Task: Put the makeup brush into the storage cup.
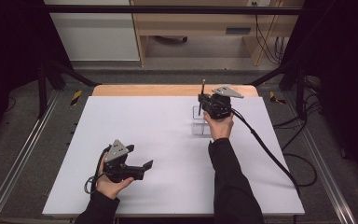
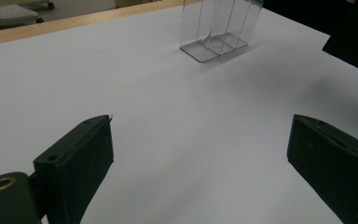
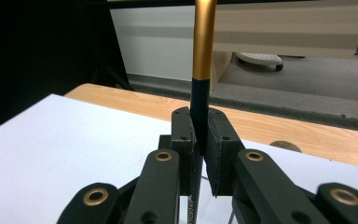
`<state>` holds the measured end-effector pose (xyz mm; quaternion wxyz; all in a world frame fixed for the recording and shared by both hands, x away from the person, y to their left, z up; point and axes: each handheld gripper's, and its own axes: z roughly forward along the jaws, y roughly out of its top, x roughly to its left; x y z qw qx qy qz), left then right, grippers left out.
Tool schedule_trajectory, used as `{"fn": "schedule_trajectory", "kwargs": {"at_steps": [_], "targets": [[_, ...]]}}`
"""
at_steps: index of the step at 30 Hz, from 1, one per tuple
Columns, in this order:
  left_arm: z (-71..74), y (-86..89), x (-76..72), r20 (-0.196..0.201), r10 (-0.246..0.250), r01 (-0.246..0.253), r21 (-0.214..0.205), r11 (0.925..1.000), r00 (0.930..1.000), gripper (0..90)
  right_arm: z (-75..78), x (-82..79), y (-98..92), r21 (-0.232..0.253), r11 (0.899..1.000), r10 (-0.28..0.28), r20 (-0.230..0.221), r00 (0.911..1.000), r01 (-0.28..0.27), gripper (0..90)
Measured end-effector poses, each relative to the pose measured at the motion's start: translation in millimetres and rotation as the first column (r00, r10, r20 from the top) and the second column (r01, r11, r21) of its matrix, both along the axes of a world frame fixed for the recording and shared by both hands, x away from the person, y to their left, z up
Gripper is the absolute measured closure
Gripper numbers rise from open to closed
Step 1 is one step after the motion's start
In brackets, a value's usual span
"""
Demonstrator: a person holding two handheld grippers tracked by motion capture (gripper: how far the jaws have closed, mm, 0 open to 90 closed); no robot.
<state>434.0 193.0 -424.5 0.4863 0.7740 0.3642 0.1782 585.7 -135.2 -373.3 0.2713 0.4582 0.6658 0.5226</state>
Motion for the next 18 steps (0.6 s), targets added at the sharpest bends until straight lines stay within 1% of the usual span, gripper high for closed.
{"fn": "schedule_trajectory", "kwargs": {"at_steps": [3,10,14,18], "targets": [[-0.1,-0.4,-0.2,-0.001,-0.001,0.001,0.002,1.0000,1.0000,6.3,-3.2,0.0,2.5,-0.008,1.000,0.001,-0.004,1.0000,-0.001,83.0],[0.0,0.1,0.1,-0.001,-0.004,0.004,0.002,1.0000,1.0000,6.2,-10.8,2.6,6.8,-0.009,1.000,0.003,-0.024,0.9997,-0.004,83.0],[-0.1,-0.1,0.4,-0.001,-0.006,0.006,0.005,1.0000,1.0000,6.2,-15.1,3.2,5.8,0.002,1.000,0.000,-0.033,0.9995,0.000,83.0],[-0.1,-0.1,0.5,-0.001,-0.006,0.006,0.004,1.0000,1.0000,6.2,-19.3,3.5,4.4,-0.001,1.000,-0.004,-0.045,0.9990,0.004,83.0]]}}
